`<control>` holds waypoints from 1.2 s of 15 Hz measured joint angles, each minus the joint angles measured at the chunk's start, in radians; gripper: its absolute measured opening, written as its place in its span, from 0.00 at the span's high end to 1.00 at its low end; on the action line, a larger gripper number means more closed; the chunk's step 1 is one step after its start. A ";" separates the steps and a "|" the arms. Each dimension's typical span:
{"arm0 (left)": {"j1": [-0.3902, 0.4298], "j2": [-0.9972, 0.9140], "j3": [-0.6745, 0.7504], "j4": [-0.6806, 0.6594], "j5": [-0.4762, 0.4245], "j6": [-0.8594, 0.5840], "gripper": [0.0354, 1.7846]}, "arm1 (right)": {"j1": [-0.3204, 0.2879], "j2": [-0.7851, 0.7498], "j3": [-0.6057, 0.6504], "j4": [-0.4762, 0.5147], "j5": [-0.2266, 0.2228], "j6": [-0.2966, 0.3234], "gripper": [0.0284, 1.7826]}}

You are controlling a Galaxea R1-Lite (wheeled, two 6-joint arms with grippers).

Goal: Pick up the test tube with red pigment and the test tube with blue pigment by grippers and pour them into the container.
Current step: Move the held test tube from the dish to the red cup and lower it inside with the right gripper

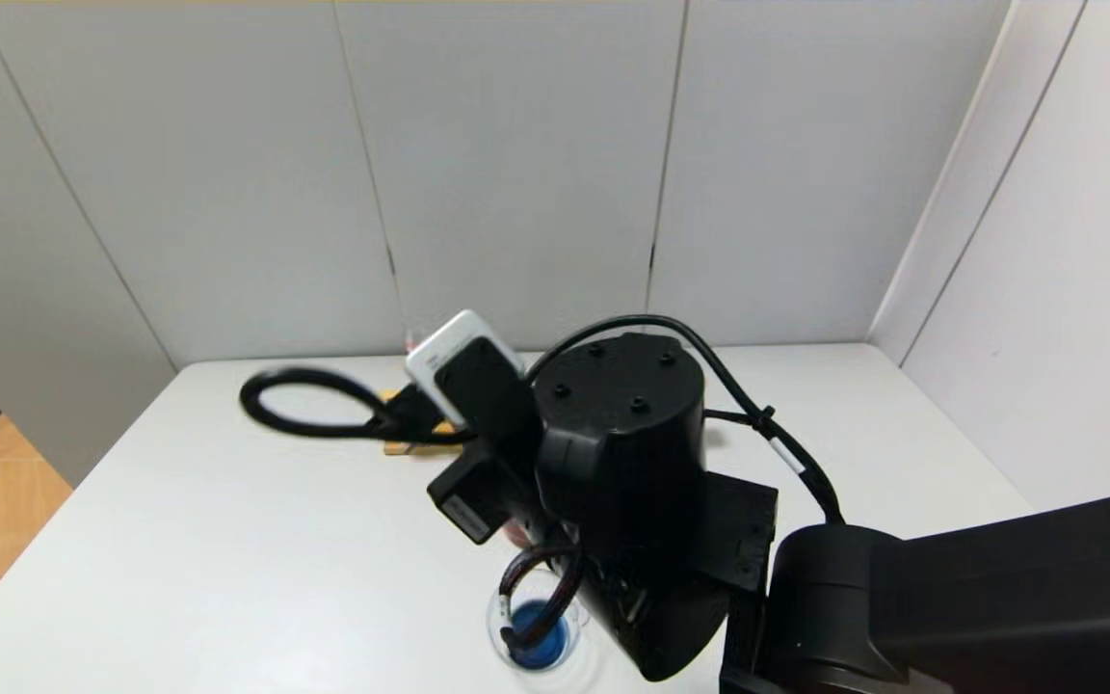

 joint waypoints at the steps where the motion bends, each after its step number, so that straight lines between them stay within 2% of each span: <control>1: 0.000 0.000 0.000 0.000 0.000 0.000 0.02 | -0.003 0.002 0.016 -0.068 -0.003 0.095 0.84; 2: 0.000 0.000 0.000 0.000 0.000 0.000 0.02 | -0.009 0.003 0.039 -0.113 -0.005 0.166 0.84; 5: 0.000 0.000 0.000 0.000 0.000 0.000 0.02 | -0.034 0.014 0.138 -0.193 -0.005 0.319 0.84; 7: 0.000 0.000 0.000 0.000 0.001 0.000 0.02 | -0.062 0.029 0.179 -0.217 -0.004 0.367 0.84; 12: 0.000 0.000 0.000 0.000 0.000 0.000 0.02 | -0.107 0.068 0.192 -0.274 0.013 0.378 0.84; 18: 0.000 0.000 0.000 0.000 0.000 0.000 0.02 | -0.122 0.101 0.179 -0.265 0.149 0.348 0.84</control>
